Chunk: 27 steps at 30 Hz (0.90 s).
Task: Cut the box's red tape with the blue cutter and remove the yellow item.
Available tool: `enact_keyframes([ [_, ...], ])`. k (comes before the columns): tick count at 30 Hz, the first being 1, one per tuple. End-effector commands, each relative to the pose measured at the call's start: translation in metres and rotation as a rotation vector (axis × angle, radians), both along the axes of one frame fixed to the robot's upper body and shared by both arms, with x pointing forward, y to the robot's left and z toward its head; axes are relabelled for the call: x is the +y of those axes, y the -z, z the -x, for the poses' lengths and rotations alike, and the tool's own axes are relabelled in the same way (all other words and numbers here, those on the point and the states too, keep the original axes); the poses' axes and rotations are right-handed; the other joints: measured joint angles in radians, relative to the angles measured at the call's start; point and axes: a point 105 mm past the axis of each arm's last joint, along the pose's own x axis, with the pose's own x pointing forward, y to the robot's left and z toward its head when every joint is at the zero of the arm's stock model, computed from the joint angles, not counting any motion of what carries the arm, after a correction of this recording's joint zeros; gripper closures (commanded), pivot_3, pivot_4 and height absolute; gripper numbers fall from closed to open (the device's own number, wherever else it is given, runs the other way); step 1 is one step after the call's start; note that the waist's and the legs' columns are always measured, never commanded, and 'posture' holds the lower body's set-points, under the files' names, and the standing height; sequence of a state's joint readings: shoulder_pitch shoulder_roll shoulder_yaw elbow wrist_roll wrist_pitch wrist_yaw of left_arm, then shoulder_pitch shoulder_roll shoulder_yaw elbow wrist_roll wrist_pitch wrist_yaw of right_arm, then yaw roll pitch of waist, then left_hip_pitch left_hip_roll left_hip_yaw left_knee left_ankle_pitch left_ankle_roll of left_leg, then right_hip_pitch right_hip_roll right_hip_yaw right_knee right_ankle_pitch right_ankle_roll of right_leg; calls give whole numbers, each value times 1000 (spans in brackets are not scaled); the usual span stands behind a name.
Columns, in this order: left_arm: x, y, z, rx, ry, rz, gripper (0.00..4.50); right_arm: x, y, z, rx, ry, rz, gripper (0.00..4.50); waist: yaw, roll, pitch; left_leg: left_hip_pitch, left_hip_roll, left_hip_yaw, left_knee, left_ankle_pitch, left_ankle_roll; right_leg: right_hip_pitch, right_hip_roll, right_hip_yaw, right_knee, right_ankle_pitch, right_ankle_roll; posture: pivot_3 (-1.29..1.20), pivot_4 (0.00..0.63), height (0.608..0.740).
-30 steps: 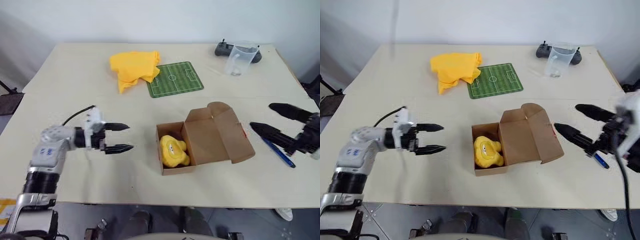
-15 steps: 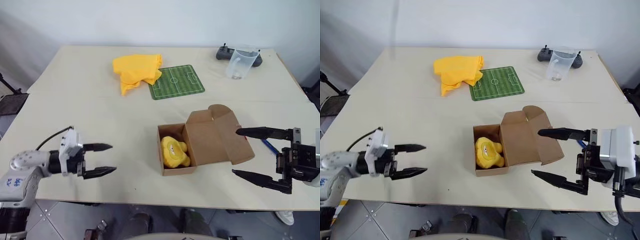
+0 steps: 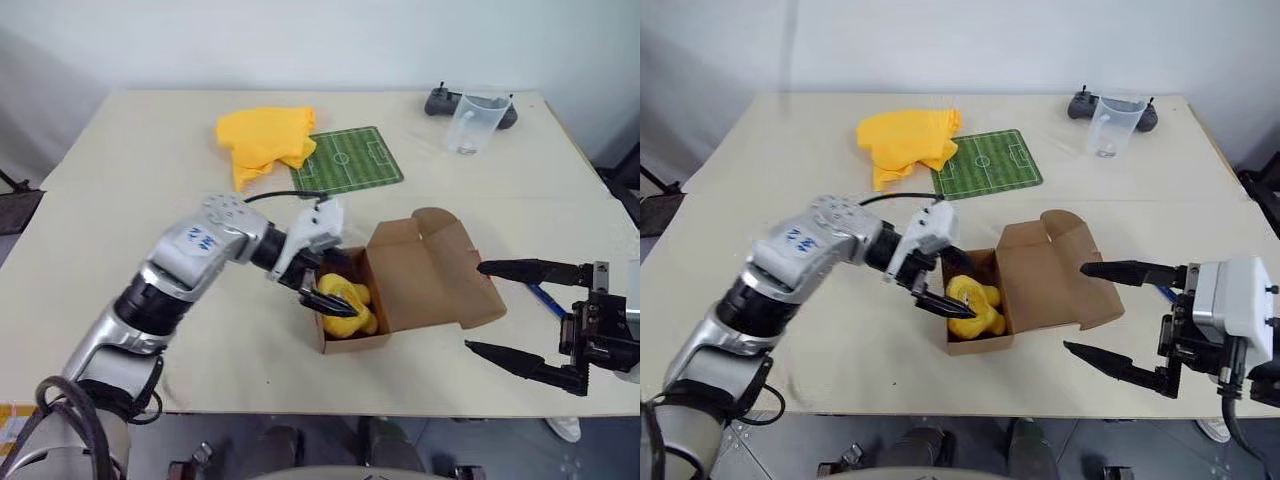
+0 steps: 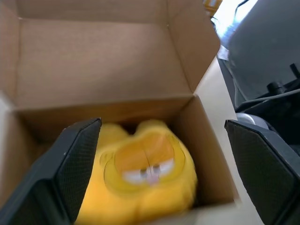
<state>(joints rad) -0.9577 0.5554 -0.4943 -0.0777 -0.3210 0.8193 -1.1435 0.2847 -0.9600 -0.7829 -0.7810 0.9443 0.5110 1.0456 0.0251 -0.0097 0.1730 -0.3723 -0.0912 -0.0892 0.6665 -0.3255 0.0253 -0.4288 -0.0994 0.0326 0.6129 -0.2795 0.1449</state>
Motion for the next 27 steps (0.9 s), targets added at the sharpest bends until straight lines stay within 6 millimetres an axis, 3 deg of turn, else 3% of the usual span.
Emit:
enact_keyframes([
  [1,2,12,-8,-114,34,-106,26,2,-5,8,-37,31,4,0,0,0,0,1,0,0,0,0,-1,0,0,0,-1,0,0,0,150,740],
  [4,1,20,-11,-160,67,-151,26,2,-2,11,-21,53,11,0,3,-1,0,1,0,1,1,0,-1,1,0,1,0,0,0,0,150,740],
  [7,-2,30,-15,-190,96,-186,617,0,3,14,-6,81,18,0,8,-1,1,1,-1,1,2,0,0,1,0,2,-1,0,0,0,150,740],
  [11,-7,37,-25,-239,107,-205,1867,-1,7,16,15,105,26,0,20,-1,1,1,-1,1,2,0,0,1,0,2,-2,0,0,0,150,740],
  [16,-20,24,-42,-286,63,-107,3351,-4,7,12,5,143,-6,0,30,-1,1,1,-1,1,5,0,0,2,0,2,-2,0,0,0,150,740],
  [20,-29,5,-37,-209,93,43,4440,-8,6,8,-13,158,-28,0,29,-2,1,1,-1,1,5,0,0,2,0,2,-1,0,1,0,150,740],
  [23,-29,-21,-28,-98,130,223,4475,-8,2,4,-37,167,-80,0,26,-2,1,0,-1,1,6,0,0,1,0,2,0,0,1,0,150,740],
  [27,-4,-85,-42,-149,66,703,4475,-3,-1,-8,-78,161,-187,0,18,-3,1,0,0,1,6,0,0,1,0,2,0,0,1,0,150,740],
])
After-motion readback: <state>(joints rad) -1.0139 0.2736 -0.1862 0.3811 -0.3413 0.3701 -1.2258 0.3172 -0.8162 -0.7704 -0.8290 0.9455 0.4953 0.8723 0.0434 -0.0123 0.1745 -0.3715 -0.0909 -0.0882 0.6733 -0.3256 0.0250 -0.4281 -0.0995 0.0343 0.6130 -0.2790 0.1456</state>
